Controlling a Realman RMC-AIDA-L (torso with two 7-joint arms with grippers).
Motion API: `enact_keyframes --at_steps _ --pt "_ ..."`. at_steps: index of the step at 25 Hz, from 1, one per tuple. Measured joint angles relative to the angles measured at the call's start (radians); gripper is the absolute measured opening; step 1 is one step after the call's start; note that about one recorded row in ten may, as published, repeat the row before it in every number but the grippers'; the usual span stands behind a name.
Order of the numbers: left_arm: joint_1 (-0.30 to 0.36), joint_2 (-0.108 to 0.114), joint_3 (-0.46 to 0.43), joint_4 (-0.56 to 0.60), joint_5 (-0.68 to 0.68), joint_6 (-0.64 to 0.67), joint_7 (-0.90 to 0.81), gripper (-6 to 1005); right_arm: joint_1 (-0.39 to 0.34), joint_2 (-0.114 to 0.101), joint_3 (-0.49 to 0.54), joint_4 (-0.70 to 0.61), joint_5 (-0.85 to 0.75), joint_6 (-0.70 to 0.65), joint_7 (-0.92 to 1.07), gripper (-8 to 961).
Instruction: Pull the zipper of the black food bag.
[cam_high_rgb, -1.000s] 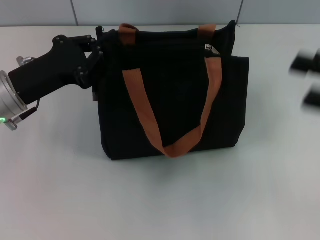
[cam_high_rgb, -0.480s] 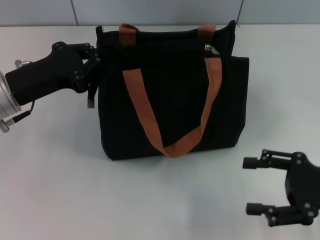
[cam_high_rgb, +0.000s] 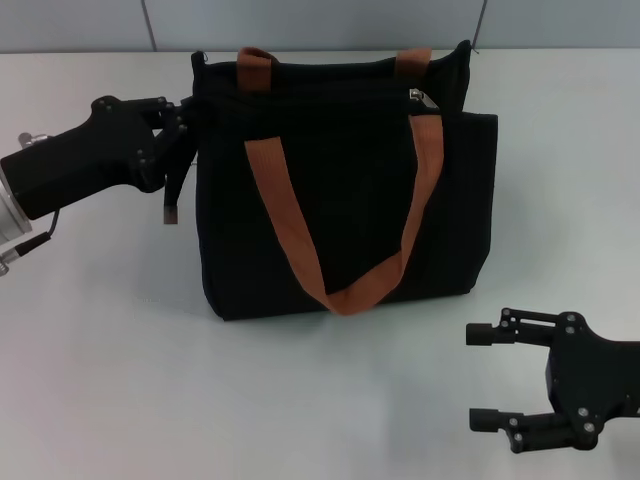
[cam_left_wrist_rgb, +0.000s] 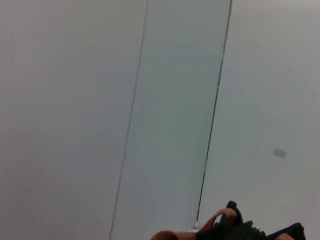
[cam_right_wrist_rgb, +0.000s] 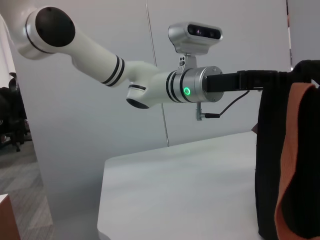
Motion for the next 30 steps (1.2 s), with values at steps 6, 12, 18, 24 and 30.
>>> enact_keyframes --at_steps 6,12,18,24,30 --pt "0.006 0.019 0.007 0.001 0.0 0.004 -0.038 83 0.01 0.005 0.005 0.001 -0.001 0.002 0.005 803" --pt "0.025 0.065 0.012 0.025 0.0 0.057 -0.098 335 0.013 0.011 0.001 0.0 -0.001 0.03 0.005 803" --pt "0.049 0.103 -0.022 0.059 -0.012 0.23 -0.183 577 0.023 0.02 0.004 0.001 0.002 0.048 0.005 804" --pt "0.063 0.072 0.103 0.094 0.066 0.371 -0.054 732 0.035 0.026 0.006 0.019 0.007 0.041 0.002 804" --pt "0.095 0.028 0.184 0.06 0.17 0.357 0.091 840 0.042 0.028 0.001 0.055 0.009 0.074 -0.006 803"
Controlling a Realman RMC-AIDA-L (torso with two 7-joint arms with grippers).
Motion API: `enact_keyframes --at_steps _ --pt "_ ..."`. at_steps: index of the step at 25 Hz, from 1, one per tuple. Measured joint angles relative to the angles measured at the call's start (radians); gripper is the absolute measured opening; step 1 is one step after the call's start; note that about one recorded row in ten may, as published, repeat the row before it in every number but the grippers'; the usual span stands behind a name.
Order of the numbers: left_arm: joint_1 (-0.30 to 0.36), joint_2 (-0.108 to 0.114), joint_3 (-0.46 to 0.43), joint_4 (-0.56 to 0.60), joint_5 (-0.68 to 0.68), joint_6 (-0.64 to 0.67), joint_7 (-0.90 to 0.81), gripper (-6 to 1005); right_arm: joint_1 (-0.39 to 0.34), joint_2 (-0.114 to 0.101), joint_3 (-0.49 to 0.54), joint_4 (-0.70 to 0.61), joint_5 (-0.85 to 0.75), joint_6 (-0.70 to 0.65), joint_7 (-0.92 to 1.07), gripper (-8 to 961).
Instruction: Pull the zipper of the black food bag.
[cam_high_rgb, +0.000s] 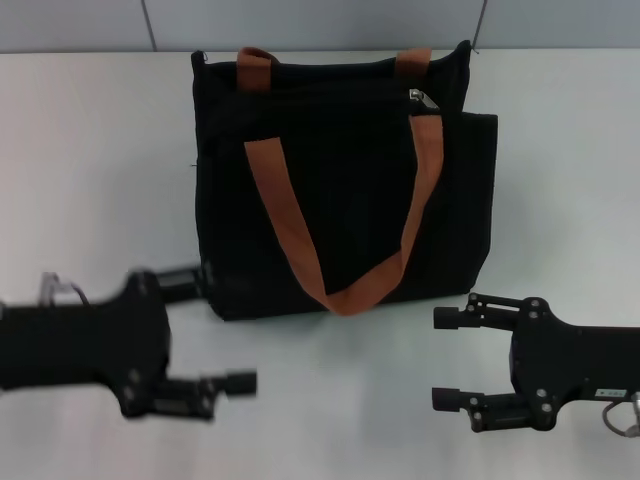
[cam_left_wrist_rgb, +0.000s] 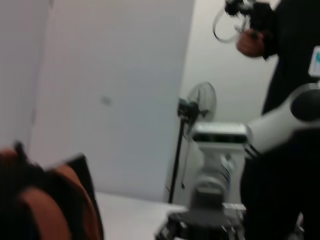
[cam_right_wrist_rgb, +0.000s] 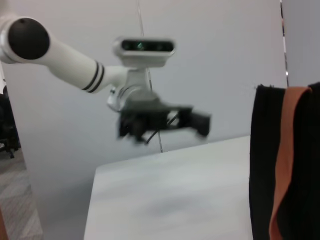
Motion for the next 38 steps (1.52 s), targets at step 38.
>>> enact_keyframes --at_steps 38 --pt "0.032 -0.053 0.0 -0.019 0.107 -0.091 0.093 832 0.011 0.0 -0.012 0.035 -0.005 0.022 -0.028 803"
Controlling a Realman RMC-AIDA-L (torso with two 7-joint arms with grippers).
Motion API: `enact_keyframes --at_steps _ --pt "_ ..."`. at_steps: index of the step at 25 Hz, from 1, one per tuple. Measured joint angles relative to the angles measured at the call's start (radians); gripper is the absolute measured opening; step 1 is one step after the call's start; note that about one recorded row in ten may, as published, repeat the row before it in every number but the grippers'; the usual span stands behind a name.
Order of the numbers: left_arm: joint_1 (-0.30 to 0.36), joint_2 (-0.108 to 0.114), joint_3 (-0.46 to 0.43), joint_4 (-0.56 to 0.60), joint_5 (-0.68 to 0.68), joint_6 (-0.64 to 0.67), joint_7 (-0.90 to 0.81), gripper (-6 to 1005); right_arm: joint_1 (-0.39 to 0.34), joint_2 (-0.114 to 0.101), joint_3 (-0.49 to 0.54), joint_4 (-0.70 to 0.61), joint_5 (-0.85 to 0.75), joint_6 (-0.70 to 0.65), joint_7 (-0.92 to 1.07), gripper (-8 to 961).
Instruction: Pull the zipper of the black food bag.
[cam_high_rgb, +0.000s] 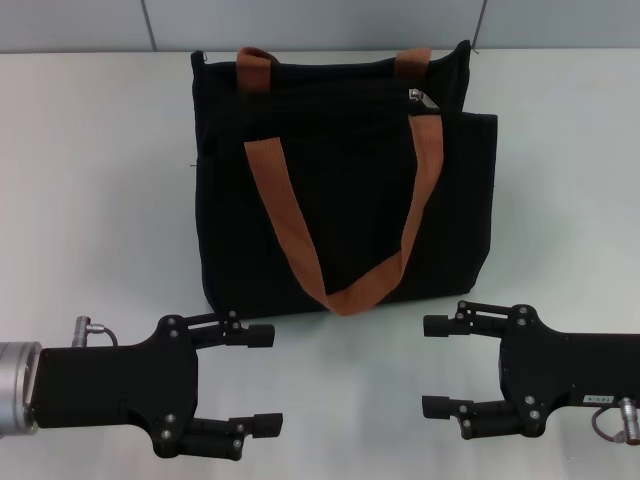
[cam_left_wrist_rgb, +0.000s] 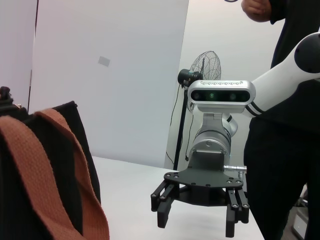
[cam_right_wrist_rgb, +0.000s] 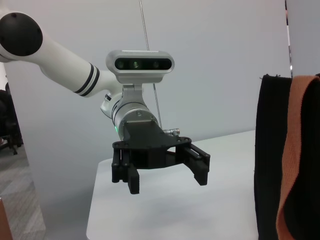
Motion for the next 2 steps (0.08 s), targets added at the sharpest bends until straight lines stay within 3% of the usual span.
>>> enact_keyframes --at_steps 2 --pt "0.0 0.0 0.0 0.0 0.0 0.0 0.002 832 0.0 0.0 0.0 0.0 0.001 0.0 0.0 803"
